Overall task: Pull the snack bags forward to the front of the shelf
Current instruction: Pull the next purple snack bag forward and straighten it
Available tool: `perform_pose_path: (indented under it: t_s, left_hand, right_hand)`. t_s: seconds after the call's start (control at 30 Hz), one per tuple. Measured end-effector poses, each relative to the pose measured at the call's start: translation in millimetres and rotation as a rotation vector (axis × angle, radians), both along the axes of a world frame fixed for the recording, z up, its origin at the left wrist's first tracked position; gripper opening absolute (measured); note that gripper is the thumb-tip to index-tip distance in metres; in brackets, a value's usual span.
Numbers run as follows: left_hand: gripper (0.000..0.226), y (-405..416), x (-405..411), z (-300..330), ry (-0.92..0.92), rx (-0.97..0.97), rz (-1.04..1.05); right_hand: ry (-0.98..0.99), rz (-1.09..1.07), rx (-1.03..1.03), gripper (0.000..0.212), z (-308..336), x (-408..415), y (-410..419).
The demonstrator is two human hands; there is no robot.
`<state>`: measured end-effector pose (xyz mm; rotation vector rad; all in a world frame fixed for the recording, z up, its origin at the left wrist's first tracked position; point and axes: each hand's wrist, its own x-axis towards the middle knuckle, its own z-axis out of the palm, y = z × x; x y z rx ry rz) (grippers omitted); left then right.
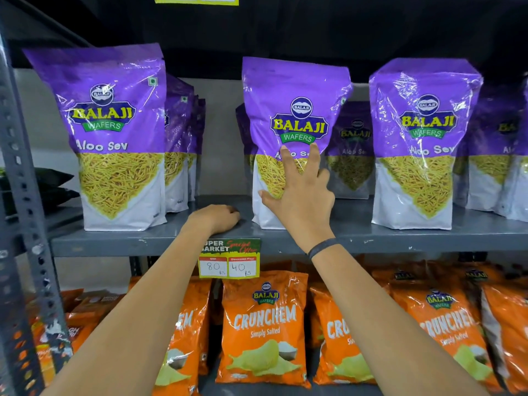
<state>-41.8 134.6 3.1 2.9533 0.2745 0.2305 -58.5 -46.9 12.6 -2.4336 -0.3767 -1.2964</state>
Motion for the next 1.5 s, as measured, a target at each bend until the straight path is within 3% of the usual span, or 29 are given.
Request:
perform_pose_path:
  t_s: [0.73, 0.97, 1.1, 1.23, 1.5]
  left_hand:
    - [0.048, -1.7, -1.2, -0.3, -0.015, 0.024, 0.031]
    - [0.047, -1.3, -0.2, -0.6, -0.019, 0.020, 0.013]
    - [0.046, -1.2, -1.2, -1.4, -0.027, 0.026, -0.005]
    - [0.043, -0.6, -0.7, -1.5, -0.025, 0.033, -0.027]
    - [0.043, 2.8, 0.4, -2.1, -0.017, 0.032, -0.051]
  right_hand:
    - [-0.104, 0.067, 0.016, 0.089, -8.0, -34.6, -18.1]
    - [-0.264, 0.346, 0.315, 0.072, -31.0, -42.6, -29.6]
    - [-0.234, 0.495, 0.515, 0.073, -46.9, -43.7, -25.9]
    - [-0.185, 0.555, 0.519, 0.079, -56.8, -39.3, -15.8]
    - [-0.224, 0.474, 0.524, 0.075, -59.1, -32.0, -5.9]
